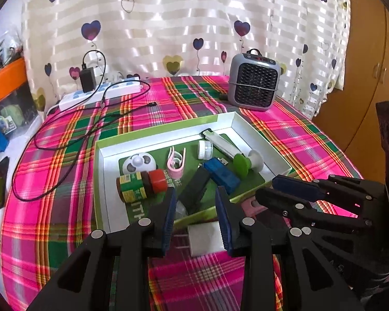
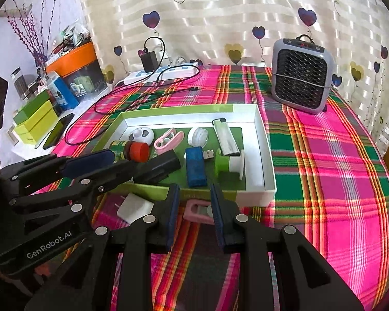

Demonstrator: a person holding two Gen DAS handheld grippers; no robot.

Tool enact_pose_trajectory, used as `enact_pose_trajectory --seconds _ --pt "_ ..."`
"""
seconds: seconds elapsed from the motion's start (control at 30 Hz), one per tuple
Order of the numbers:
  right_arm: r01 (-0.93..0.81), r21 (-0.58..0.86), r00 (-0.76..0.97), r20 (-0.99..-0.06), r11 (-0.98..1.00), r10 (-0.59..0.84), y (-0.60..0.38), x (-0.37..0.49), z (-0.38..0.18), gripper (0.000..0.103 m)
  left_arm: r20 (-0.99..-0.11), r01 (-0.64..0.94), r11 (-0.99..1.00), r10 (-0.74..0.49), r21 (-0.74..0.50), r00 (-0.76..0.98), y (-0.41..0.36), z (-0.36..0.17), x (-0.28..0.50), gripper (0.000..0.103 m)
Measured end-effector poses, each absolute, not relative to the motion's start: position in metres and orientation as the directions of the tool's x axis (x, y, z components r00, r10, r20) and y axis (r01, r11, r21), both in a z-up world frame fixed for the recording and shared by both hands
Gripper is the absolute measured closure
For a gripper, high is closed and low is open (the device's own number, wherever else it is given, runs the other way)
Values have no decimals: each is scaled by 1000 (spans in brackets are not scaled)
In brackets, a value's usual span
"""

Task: Organize rigid objects
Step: 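Grasp the pink-and-white holder with the right tool while the left tool reaches the white charger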

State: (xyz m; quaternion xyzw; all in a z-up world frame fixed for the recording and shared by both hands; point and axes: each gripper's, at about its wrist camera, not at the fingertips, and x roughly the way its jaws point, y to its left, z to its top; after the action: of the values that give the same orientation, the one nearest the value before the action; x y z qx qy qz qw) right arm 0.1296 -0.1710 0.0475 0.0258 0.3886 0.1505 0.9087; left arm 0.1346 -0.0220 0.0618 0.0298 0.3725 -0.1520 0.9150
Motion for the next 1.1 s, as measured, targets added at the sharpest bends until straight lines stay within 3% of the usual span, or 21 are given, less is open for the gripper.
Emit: enact_pose_trajectory --seconds 0.33,0.57,0.93,1.1 --pt "-197 145 660 -711 970 240 -188 115 38 78 -681 301 945 -306 -130 666 -7 56 113 73" --pt "-169 195 644 -720 966 258 -194 117 29 77 -689 346 901 -425 -261 587 3 39 111 68" --pt "-207 195 634 -719 959 283 -185 124 26 77 -717 342 890 -448 -301 534 -3 22 120 65" --pt "-174 198 652 -711 965 263 -191 124 28 77 -737 324 921 -371 -215 565 -14 24 120 65"
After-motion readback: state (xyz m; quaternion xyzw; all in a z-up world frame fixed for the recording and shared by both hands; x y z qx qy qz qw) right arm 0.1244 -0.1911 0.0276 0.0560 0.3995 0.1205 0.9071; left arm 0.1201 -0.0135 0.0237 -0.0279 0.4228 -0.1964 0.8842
